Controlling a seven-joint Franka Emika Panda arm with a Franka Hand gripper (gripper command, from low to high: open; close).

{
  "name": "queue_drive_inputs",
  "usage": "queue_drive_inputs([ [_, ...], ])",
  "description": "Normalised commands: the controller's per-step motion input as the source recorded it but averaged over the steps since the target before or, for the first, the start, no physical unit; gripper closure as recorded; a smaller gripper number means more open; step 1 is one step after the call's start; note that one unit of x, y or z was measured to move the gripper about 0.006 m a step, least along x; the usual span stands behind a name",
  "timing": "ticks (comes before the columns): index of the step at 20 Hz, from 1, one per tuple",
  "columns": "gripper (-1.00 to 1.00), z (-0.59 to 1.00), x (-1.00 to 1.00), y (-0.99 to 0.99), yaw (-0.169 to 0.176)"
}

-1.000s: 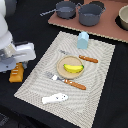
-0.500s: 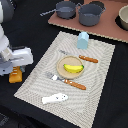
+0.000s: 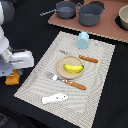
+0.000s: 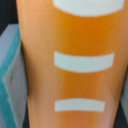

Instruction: Interact with the objects in diverse but meaningful ways.

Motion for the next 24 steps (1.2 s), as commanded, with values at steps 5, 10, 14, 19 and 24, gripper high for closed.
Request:
queue_drive_inputs([
  [5,1.00,0.96,0.45,0.21,0.032],
  [10,1.00,0.81,0.46,0.35,0.081],
  [14,1.00,0.46,0.55,0.42,0.053],
  [19,1.00,0.04,0.59,0.53,0.065],
  [24,1.00,-0.10,0.56,0.51,0.069],
])
